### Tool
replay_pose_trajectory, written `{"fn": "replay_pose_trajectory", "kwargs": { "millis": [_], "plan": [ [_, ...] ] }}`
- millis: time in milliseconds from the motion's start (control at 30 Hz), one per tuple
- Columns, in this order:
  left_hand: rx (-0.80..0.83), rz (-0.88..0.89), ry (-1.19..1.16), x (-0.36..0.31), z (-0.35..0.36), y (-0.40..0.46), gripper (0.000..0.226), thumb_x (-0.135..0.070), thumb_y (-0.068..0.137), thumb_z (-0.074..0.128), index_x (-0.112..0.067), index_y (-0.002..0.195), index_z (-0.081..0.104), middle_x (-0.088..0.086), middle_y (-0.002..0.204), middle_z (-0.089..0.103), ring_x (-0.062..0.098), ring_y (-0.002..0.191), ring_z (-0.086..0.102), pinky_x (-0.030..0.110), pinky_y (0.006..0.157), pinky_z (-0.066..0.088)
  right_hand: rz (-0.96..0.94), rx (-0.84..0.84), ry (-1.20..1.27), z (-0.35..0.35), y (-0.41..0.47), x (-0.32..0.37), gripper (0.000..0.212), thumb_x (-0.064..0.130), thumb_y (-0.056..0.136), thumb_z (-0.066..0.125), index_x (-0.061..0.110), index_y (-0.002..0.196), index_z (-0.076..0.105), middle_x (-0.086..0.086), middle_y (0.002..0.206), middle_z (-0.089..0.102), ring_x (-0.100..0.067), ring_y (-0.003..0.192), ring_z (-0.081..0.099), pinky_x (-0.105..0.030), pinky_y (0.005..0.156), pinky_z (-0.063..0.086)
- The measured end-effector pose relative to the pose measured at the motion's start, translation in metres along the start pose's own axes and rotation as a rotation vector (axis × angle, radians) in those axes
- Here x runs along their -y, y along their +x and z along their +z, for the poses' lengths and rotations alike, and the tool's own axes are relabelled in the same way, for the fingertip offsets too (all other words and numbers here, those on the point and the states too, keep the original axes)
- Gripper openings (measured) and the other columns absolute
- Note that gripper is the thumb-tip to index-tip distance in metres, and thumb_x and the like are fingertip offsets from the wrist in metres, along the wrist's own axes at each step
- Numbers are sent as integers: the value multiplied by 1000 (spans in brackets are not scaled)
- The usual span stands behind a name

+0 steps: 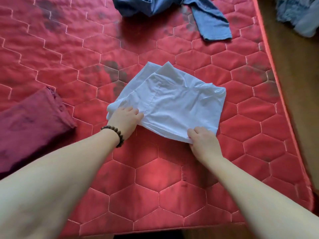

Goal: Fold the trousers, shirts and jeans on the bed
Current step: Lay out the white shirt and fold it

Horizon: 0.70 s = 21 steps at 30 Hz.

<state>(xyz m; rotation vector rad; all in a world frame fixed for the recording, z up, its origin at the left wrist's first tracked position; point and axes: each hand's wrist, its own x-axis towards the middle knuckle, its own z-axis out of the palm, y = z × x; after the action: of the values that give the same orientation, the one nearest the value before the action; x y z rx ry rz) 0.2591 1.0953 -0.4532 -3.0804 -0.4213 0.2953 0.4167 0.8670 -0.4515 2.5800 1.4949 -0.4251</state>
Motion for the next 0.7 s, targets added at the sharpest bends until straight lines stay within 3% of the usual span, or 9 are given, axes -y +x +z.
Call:
{"fn": "replay_pose_trajectory", "kwargs": {
  "millis": [100, 200, 333, 433, 533, 600, 700],
  "plan": [
    [-116, -37, 32, 9, -10, -12, 26, 14, 56, 69, -4, 74, 64, 11, 60, 56, 30, 59, 59, 46, 81, 51, -37, -14, 105, -3, -16, 29, 17, 7, 77, 61, 7, 94, 59, -13, 87, 58, -35, 84, 56, -41, 70, 42],
    [-154, -144, 71, 22, -15, -24, 25, 14, 51, 69, -6, 63, 58, 9, 56, 53, 27, 54, 56, 37, 60, 47, -108, -93, 184, -2, -34, 74, 21, 3, 62, 73, 6, 77, 59, -12, 71, 56, -35, 65, 56, -39, 55, 44],
    [-168, -269, 98, 37, -10, -42, 18, 11, 63, 56, -6, 69, 57, 11, 64, 57, 29, 64, 57, 39, 64, 47, -212, -175, 270, 4, -46, 131, 25, 3, 56, 73, 10, 69, 54, -8, 65, 53, -30, 58, 52, -34, 50, 43],
    [-114, -399, 17, 43, 6, -60, 26, 5, 79, 42, -4, 98, 57, 15, 99, 59, 33, 97, 54, 44, 77, 37, -266, -157, 303, 11, -51, 162, 22, 8, 59, 74, 11, 70, 55, -6, 66, 54, -28, 59, 52, -33, 51, 42],
    [-104, -503, -46, 40, 17, -78, 36, 1, 85, 41, -4, 118, 53, 19, 130, 50, 32, 118, 47, 45, 88, 35, -278, -96, 357, 18, -54, 172, 22, 32, 78, 67, 11, 78, 63, -6, 72, 59, -27, 67, 57, -34, 59, 45],
    [-59, -550, -90, 30, 22, -86, 41, -5, 89, 41, -6, 129, 48, 16, 139, 45, 31, 126, 43, 44, 94, 32, -224, -126, 409, 18, -48, 161, 31, 39, 83, 57, 10, 83, 68, -8, 80, 62, -29, 74, 59, -37, 63, 48],
    [17, -581, -152, 11, 28, -91, 41, -18, 93, 42, -12, 133, 45, 10, 132, 48, 30, 115, 45, 42, 87, 34, -161, -213, 357, 16, -26, 133, 29, 31, 83, 66, 9, 101, 71, -17, 113, 64, -37, 103, 60, -46, 82, 51]
  ]
}}
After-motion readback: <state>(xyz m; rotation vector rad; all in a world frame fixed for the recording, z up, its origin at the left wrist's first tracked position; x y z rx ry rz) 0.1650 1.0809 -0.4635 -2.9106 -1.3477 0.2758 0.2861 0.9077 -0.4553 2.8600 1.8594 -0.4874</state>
